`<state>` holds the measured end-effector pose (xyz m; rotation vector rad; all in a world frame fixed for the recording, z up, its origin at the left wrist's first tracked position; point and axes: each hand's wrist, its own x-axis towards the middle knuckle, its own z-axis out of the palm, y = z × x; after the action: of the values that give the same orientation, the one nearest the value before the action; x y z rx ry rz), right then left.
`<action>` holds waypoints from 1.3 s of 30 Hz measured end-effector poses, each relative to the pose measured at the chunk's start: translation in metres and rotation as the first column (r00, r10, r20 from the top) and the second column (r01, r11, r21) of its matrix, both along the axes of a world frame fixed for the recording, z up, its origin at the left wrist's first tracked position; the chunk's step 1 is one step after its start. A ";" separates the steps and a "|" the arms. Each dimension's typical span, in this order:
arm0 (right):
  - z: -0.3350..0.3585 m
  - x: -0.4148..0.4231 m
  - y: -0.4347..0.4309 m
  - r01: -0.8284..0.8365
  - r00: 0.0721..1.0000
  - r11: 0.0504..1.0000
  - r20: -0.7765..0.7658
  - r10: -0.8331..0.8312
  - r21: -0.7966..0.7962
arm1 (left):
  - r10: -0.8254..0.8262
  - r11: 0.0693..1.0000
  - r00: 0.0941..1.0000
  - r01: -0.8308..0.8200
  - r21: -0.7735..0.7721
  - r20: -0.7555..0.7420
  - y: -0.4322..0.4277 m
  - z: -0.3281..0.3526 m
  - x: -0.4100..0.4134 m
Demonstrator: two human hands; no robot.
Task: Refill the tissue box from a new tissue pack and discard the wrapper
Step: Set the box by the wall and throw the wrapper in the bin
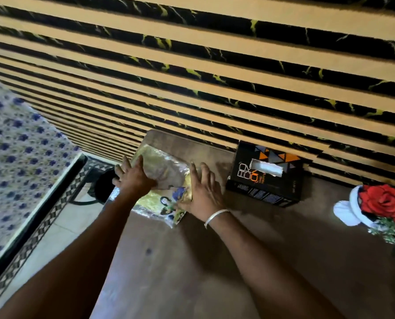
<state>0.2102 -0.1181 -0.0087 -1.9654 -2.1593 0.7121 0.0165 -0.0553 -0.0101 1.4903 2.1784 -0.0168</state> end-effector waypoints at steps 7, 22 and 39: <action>-0.015 -0.037 0.020 -0.039 0.994 0.986 0.095 0.055 -0.164 | -0.006 0.997 0.999 0.009 -0.073 0.042 -0.011 -0.004 -0.040; -0.045 -0.069 0.030 0.012 0.982 0.979 0.186 0.027 -0.203 | -0.184 0.978 0.983 0.184 -0.100 0.011 -0.001 -0.028 -0.033; 0.004 -0.086 -0.004 0.074 0.969 0.978 -0.218 -0.117 -0.193 | -0.205 0.975 0.895 0.153 0.158 0.396 -0.054 -0.011 -0.018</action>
<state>0.1243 -0.1220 -0.0046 -1.9448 -1.9116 1.0967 -0.0012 -0.1094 -0.0212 1.5910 1.7265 0.3459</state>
